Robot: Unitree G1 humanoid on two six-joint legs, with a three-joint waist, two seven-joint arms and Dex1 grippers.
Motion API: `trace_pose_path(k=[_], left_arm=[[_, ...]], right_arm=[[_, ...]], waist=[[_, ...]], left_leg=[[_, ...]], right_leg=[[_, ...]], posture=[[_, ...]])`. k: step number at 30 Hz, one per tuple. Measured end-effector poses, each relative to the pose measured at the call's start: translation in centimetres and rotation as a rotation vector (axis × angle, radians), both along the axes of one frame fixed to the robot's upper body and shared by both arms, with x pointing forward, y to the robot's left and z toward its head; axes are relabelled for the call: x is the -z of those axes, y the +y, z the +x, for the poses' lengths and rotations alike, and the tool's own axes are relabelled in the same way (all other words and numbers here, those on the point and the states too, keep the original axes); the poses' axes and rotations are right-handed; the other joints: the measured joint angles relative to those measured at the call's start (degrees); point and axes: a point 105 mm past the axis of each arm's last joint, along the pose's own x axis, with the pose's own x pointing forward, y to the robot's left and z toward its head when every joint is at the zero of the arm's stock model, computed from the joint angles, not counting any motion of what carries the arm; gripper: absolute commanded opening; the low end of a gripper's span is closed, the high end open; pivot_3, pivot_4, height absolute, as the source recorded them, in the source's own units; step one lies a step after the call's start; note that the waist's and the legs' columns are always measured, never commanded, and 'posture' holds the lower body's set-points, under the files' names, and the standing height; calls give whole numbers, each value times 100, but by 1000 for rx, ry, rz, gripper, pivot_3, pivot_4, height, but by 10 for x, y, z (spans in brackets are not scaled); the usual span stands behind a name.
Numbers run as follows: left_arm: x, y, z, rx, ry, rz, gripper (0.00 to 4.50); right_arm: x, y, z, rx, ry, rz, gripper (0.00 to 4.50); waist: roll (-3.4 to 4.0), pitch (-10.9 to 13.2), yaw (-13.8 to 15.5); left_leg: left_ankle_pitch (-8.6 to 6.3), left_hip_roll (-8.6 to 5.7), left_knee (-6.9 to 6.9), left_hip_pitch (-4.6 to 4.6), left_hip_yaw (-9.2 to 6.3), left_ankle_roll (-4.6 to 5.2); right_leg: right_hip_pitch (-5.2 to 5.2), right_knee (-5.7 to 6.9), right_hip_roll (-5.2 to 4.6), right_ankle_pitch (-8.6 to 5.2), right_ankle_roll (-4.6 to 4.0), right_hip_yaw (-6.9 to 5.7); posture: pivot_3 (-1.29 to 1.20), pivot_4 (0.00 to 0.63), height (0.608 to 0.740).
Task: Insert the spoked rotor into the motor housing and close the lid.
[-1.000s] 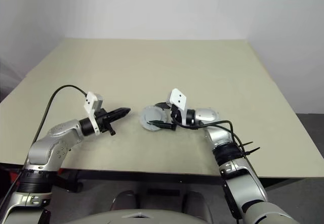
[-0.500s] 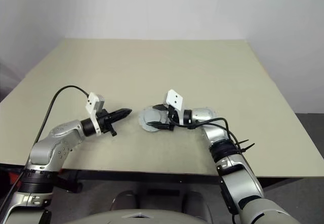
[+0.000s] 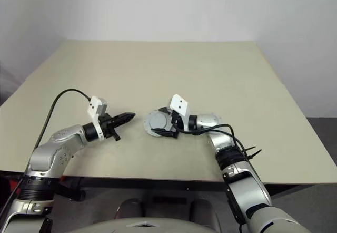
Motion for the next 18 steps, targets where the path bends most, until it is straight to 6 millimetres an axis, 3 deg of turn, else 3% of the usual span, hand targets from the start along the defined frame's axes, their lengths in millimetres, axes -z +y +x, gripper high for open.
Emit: trace_pose_path(k=[7,10,18], left_arm=[[1,4,1,-23,9,4,0],[2,6,2,-31,21,2,0],[2,14,5,-65,33,-11,0]], right_arm=[[0,0,1,1,-9,-3,4478],[1,1,1,-2,-13,-3,3901],[0,1,1,-6,-48,-8,3901]], waist=[[0,0,3],[0,0,3],[-1,0,4]], left_leg=[[0,0,0,0,0,0],[0,0,0,0,0,0],[1,-1,1,4,0,-1]], right_leg=[[0,1,0,0,0,0],[0,1,0,0,0,0],[3,3,0,0,0,1]], posture=[[0,0,740],[0,0,740],[0,0,740]])
